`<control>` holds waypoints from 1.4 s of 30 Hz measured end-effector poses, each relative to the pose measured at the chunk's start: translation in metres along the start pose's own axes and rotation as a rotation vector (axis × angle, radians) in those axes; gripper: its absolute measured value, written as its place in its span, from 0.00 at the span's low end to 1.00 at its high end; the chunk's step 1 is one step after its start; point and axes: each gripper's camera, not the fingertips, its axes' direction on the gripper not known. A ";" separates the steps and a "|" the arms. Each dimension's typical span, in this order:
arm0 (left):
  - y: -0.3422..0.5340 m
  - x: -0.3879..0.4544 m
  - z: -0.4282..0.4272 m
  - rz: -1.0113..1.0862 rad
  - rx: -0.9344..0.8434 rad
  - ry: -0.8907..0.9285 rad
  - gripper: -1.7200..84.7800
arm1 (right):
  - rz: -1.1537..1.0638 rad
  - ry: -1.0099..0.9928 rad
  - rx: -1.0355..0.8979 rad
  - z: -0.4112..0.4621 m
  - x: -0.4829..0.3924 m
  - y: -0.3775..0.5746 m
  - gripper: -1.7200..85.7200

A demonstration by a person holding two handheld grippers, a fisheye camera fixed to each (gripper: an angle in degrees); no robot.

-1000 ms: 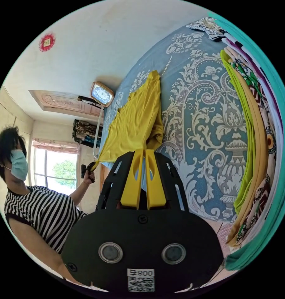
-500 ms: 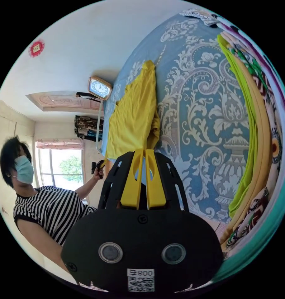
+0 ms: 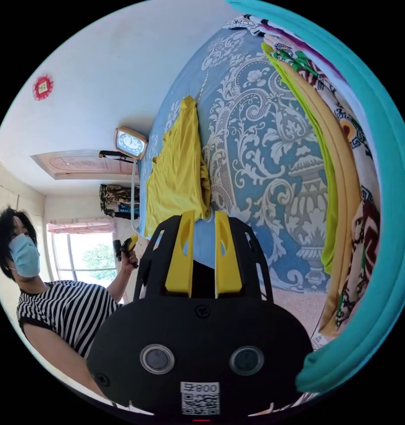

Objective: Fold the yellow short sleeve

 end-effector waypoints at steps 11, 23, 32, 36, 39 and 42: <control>0.003 0.139 0.281 0.570 -0.369 0.018 0.12 | -0.017 0.010 -0.030 0.031 -0.023 -0.015 0.04; 0.073 0.254 0.492 1.071 -0.330 -0.442 0.06 | -0.212 0.038 -0.116 0.050 -0.105 -0.046 0.04; 0.033 0.187 0.459 0.620 -0.158 -0.179 0.05 | -0.166 0.019 0.057 0.056 -0.088 -0.118 0.11; 0.015 0.148 0.437 0.444 -0.072 -0.084 0.04 | -0.133 0.039 0.034 0.087 -0.084 -0.174 0.13; 0.012 0.141 0.436 0.427 -0.068 -0.075 0.04 | -0.099 0.006 0.026 0.112 -0.081 -0.213 0.14; 0.013 0.143 0.441 0.445 -0.077 -0.066 0.04 | -0.061 0.016 0.028 0.137 -0.078 -0.248 0.15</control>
